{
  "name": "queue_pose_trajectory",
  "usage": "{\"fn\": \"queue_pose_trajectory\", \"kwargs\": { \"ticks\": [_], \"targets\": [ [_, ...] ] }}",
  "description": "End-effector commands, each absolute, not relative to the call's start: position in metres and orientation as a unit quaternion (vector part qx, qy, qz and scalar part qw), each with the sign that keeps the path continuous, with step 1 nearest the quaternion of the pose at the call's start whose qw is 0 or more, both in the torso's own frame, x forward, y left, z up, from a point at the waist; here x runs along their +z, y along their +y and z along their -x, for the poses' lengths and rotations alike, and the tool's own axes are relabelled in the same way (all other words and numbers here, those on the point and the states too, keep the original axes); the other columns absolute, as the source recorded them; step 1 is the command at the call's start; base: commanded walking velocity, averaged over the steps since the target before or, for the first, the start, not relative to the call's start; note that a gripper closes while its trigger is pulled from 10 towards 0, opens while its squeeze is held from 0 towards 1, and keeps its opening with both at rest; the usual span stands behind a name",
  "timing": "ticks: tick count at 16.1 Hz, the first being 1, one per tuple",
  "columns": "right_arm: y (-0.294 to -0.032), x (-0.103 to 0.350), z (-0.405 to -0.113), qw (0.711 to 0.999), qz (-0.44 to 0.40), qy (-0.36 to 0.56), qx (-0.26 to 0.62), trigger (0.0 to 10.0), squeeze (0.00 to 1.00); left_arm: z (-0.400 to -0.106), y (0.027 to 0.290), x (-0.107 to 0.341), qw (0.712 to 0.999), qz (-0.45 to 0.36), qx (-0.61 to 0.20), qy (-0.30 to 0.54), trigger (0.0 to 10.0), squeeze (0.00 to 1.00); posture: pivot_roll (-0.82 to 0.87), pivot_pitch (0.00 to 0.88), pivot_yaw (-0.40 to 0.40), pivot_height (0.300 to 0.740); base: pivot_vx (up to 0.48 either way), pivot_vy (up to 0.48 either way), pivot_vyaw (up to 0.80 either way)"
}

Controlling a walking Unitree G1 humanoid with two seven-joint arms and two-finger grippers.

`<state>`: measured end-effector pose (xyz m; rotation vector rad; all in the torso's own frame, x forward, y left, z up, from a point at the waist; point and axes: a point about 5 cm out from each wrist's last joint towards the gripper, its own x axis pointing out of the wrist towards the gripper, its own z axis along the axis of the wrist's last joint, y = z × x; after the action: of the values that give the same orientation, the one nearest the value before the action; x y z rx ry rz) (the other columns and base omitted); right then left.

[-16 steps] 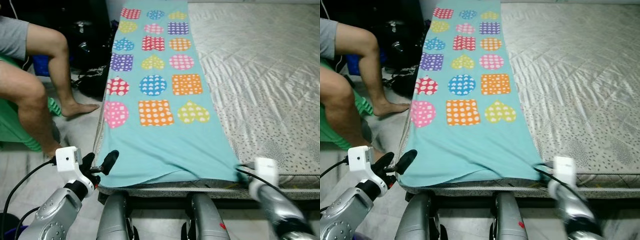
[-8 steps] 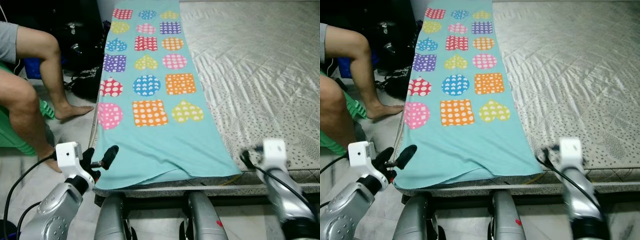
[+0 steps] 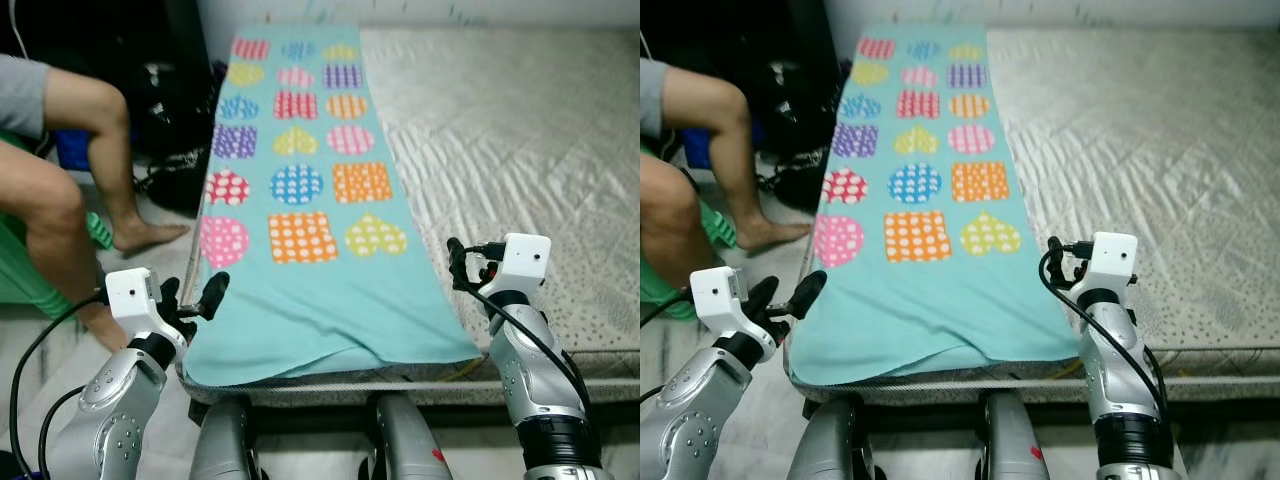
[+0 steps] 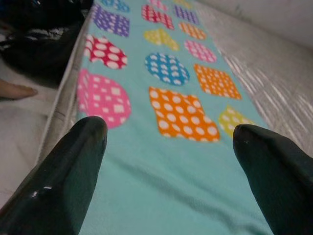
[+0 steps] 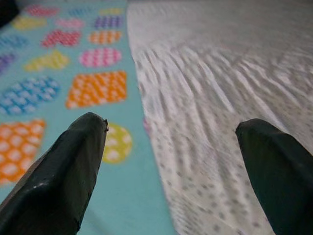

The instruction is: Clean up the room

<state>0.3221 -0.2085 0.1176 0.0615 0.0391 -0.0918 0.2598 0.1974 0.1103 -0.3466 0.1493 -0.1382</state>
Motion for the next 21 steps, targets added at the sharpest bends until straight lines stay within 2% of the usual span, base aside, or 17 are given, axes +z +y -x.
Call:
{"fn": "queue_pose_trajectory", "kwargs": {
  "ticks": [1,10,15,18,21],
  "targets": [
    [-0.206,0.131,-0.325,0.998,-0.042,-0.008,-0.04,10.0,0.0,-0.263,0.198,0.11,0.98,0.172,-0.066,0.067,10.0,0.0,0.01,0.0,0.001,0.592,0.0,0.0,0.0],
    [-0.197,0.153,-0.352,0.997,-0.055,-0.037,-0.023,10.0,0.0,-0.287,0.199,0.116,0.98,0.186,-0.066,0.024,10.0,0.0,0.0,0.0,-0.019,0.684,0.0,0.0,0.0],
    [-0.185,0.15,-0.361,0.996,-0.072,-0.039,-0.027,10.0,0.0,-0.305,0.206,0.115,0.987,0.159,-0.024,0.021,10.0,0.0,-0.01,0.0,-0.004,0.738,0.0,0.0,0.0],
    [-0.179,0.147,-0.362,0.996,-0.069,-0.038,-0.03,10.0,0.0,-0.314,0.198,0.117,0.989,0.148,0.004,0.015,10.0,0.0,-0.02,0.0,-0.005,0.74,0.0,0.0,0.0],
    [-0.175,0.142,-0.36,0.997,-0.058,-0.032,-0.027,10.0,0.0,-0.313,0.192,0.121,0.99,0.139,-0.005,-0.001,10.0,0.0,-0.03,0.0,0.004,0.74,0.0,0.0,0.0]
  ]
}}
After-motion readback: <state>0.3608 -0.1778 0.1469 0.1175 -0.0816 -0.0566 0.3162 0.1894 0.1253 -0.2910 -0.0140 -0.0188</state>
